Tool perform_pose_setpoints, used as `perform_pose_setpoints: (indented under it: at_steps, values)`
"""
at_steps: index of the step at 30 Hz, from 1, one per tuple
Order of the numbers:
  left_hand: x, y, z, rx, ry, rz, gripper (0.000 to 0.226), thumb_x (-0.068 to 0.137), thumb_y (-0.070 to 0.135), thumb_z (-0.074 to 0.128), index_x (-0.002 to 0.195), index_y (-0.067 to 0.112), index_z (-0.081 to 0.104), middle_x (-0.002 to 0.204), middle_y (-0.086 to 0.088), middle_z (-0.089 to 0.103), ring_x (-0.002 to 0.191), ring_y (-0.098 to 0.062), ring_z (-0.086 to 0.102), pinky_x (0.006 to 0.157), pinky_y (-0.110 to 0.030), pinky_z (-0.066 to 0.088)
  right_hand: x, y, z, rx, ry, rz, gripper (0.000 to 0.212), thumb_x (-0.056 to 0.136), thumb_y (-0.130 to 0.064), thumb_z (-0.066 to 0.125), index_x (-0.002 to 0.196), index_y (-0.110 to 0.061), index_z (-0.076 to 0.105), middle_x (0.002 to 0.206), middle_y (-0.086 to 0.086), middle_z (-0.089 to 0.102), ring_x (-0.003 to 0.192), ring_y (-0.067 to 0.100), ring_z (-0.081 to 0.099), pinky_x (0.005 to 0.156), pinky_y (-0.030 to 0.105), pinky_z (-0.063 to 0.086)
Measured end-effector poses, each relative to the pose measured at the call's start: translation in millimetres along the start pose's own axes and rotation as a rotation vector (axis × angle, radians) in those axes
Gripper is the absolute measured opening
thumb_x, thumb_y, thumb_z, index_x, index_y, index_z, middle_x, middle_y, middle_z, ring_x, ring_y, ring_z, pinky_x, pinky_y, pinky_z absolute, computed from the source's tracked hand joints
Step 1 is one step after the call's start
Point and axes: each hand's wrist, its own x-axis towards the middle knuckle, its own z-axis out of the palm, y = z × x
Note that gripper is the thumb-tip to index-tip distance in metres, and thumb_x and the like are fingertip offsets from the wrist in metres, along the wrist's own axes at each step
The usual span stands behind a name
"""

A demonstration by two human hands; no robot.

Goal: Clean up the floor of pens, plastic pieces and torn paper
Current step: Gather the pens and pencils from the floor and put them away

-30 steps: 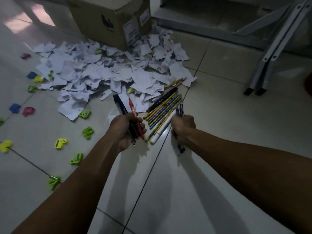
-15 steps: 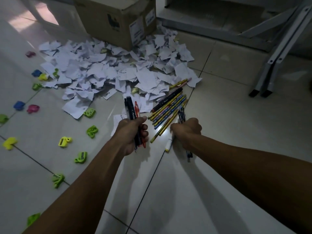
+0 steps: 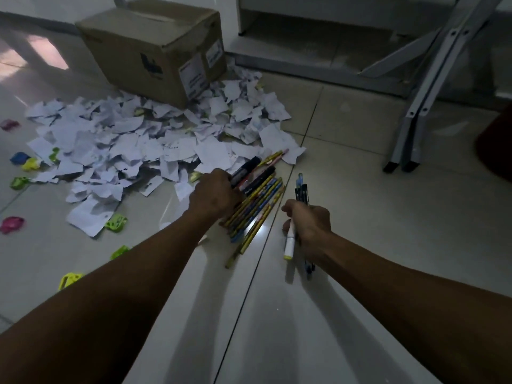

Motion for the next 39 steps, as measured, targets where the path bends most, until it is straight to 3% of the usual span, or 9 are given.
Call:
perform_pose_setpoints:
  at_steps: [5,11,17,21,24,27,29,32,39]
  values:
    - [14,7,18,0.183,-0.008,0.088,0.050,0.082,0.039,0.071,0.110,0.003,0.049,0.113,-0.019,0.054,0.100,-0.037,0.055,0.071,-0.033,0.039,11,-1,-10,-0.083,0.013,-0.085,0.019,0.075,-0.018,0.074,0.081,-0.007,0.061,0.059,0.011,0.060,0.058,0.027,0.060,0.070,0.046,0.058]
    - [23,11,20,0.158,-0.056,0.020,0.045,0.083,0.030,0.069,0.111,0.004,0.045,0.117,-0.019,0.049,0.104,-0.038,0.052,0.075,-0.034,0.038,13,-1,-16,-0.061,-0.095,-0.088,0.013,0.086,-0.012,0.067,0.088,-0.009,0.054,0.066,0.014,0.059,0.052,0.023,0.056,0.056,0.032,0.049]
    - [31,5,18,0.188,-0.092,0.075,0.039,0.081,0.031,0.067,0.107,0.005,0.052,0.107,-0.019,0.057,0.094,-0.035,0.058,0.068,-0.031,0.042,16,-3,-9,-0.066,-0.108,-0.111,0.014,0.083,-0.003,0.065,0.089,-0.007,0.053,0.063,0.014,0.052,0.046,0.022,0.050,0.055,0.032,0.045]
    - [27,-1,6,0.034,-0.036,0.085,0.029,0.082,0.026,0.069,0.100,0.005,0.062,0.087,-0.016,0.064,0.078,-0.032,0.063,0.061,-0.031,0.047,22,-6,-10,-0.181,-0.112,-0.169,0.025,0.073,-0.011,0.079,0.085,-0.005,0.058,0.071,0.015,0.057,0.049,0.021,0.054,0.042,0.021,0.043]
    - [14,-3,-2,-0.257,-0.090,0.059,0.016,0.088,0.015,0.065,0.096,0.003,0.061,0.070,-0.014,0.060,0.054,-0.023,0.057,0.047,-0.027,0.042,29,-10,-11,-0.317,-0.149,-0.246,0.034,0.067,-0.028,0.086,0.074,-0.009,0.059,0.066,0.010,0.060,0.054,0.023,0.057,0.046,0.026,0.046]
    - [-1,-8,-8,-0.724,-0.229,-0.100,0.016,0.093,0.011,0.058,0.099,-0.004,0.061,0.083,-0.020,0.070,0.042,-0.014,0.050,0.043,-0.026,0.041,31,-18,-10,-0.555,-0.157,-0.382,0.036,0.069,-0.039,0.083,0.081,-0.010,0.066,0.076,0.009,0.069,0.065,0.024,0.065,0.057,0.038,0.056]
    - [-11,-13,-10,-0.964,-0.293,-0.230,0.021,0.096,0.012,0.053,0.111,-0.002,0.058,0.094,-0.016,0.072,0.045,-0.012,0.048,0.042,-0.026,0.042,30,-23,-9,-0.786,-0.147,-0.532,0.030,0.074,-0.040,0.078,0.087,-0.016,0.067,0.084,0.005,0.069,0.075,0.023,0.066,0.066,0.037,0.056]
    - [-25,-21,-12,-1.233,-0.338,-0.405,0.025,0.095,0.015,0.047,0.114,0.004,0.057,0.084,-0.010,0.071,0.043,-0.009,0.042,0.039,-0.022,0.041,25,-32,-7,-1.119,-0.156,-0.709,0.032,0.078,-0.045,0.072,0.100,-0.023,0.064,0.099,0.003,0.066,0.086,0.025,0.063,0.067,0.030,0.048]
    - [-52,-49,-17,-1.197,-0.309,-0.597,0.013,0.082,0.020,0.070,0.081,0.010,0.062,0.061,-0.002,0.063,0.034,-0.007,0.032,0.034,-0.016,0.032,18,-36,2,-1.293,-0.148,-0.881,0.030,0.076,-0.038,0.072,0.103,-0.023,0.066,0.101,0.004,0.068,0.088,0.027,0.064,0.066,0.029,0.045]
